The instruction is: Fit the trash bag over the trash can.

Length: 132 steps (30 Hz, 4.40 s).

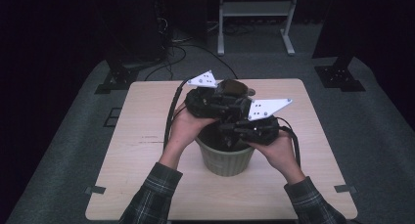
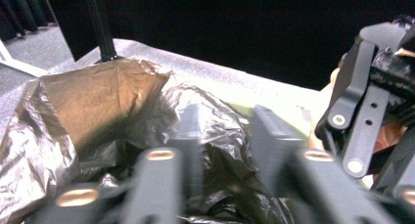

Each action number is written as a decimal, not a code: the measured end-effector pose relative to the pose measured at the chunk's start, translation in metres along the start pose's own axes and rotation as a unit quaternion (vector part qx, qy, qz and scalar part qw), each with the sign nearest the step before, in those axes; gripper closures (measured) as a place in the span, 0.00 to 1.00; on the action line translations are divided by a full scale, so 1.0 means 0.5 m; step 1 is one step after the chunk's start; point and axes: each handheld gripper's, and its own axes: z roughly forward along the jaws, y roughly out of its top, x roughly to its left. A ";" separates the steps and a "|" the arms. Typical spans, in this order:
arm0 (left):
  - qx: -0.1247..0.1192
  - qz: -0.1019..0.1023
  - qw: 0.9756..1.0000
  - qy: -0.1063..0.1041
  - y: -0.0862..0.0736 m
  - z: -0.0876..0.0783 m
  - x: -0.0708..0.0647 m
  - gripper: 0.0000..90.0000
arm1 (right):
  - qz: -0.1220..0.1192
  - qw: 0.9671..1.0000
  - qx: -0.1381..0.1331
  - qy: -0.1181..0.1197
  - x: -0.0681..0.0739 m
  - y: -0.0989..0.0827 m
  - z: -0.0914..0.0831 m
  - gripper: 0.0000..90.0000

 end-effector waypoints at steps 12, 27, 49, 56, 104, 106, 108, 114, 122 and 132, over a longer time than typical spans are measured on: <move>-0.024 -0.019 1.000 0.006 -0.024 -0.041 0.012 1.00 | 0.012 1.000 -0.019 -0.006 -0.006 -0.005 -0.034 0.81; -0.035 -0.023 0.999 -0.002 -0.033 -0.035 0.009 1.00 | 0.104 0.991 -0.038 -0.078 -0.078 -0.010 -0.059 0.77; -0.077 -0.051 0.995 0.037 -0.099 -0.167 0.031 1.00 | 0.096 0.982 -0.029 -0.162 -0.102 -0.055 -0.162 1.00; -0.095 -0.061 0.993 0.041 -0.122 -0.202 0.032 1.00 | 0.103 0.978 -0.031 -0.176 -0.101 -0.082 -0.197 1.00; -0.060 -0.064 0.996 0.034 -0.188 -0.215 0.012 1.00 | 0.116 0.974 -0.028 -0.192 -0.202 -0.050 -0.203 1.00; -0.070 -0.069 0.994 0.039 -0.188 -0.220 0.013 0.89 | 0.117 0.974 -0.034 -0.189 -0.193 -0.061 -0.214 1.00; -0.077 -0.063 0.994 0.038 -0.176 -0.225 0.014 0.81 | 0.110 0.975 -0.037 -0.187 -0.184 -0.065 -0.217 1.00; -0.089 -0.047 0.994 0.038 -0.106 -0.215 0.014 0.62 | 0.092 0.979 -0.052 -0.172 -0.158 -0.056 -0.213 1.00; -0.061 -0.023 0.998 0.004 -0.026 -0.105 -0.018 0.54 | 0.078 0.982 -0.056 -0.160 -0.138 -0.035 -0.196 1.00; -0.001 -0.022 1.000 -0.003 0.005 0.011 -0.038 0.54 | 0.073 0.984 -0.057 -0.154 -0.134 -0.027 -0.191 1.00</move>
